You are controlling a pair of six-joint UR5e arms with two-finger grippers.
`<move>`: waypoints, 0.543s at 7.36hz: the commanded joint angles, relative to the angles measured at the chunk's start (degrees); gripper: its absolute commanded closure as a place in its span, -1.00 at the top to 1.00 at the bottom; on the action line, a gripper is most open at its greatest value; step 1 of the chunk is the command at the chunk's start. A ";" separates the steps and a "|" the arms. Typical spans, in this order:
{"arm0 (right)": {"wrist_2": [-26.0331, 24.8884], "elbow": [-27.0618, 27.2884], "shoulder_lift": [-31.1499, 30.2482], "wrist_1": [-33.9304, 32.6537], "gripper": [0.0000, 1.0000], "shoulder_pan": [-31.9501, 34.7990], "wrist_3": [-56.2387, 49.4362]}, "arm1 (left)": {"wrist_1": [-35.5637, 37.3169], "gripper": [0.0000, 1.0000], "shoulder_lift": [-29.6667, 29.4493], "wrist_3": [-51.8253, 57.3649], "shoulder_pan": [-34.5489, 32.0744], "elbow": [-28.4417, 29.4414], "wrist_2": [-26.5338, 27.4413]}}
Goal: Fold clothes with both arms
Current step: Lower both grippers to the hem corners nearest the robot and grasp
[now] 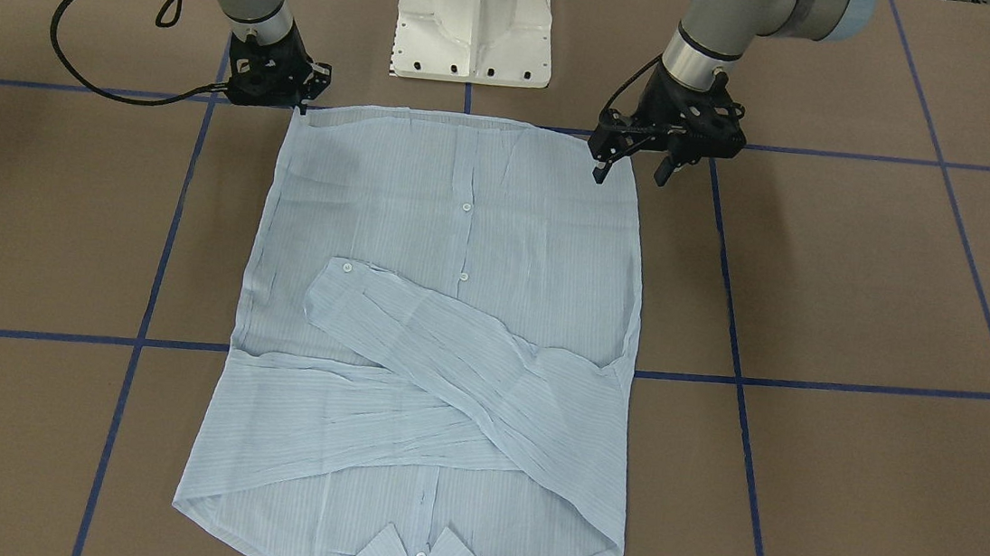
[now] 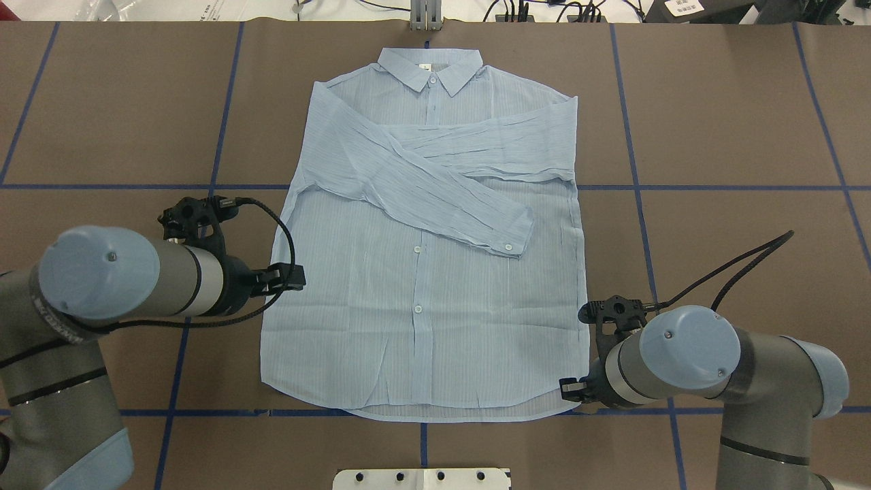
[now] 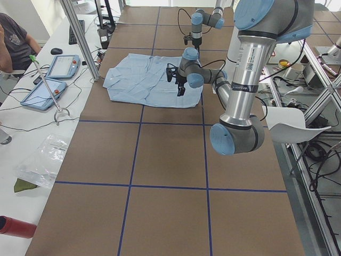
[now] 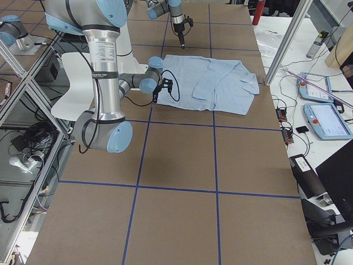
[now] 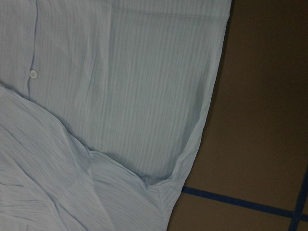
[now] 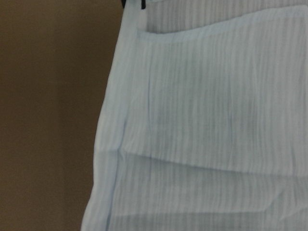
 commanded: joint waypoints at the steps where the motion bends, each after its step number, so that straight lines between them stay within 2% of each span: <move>1: -0.19 0.07 0.49 0.09 -1.00 0.00 2.16 | -3.49 0.94 4.33 -8.01 8.11 0.12 3.78; 4: -0.19 0.16 0.49 0.09 -1.00 0.18 2.62 | 1.96 0.78 4.60 -10.66 11.74 0.38 3.88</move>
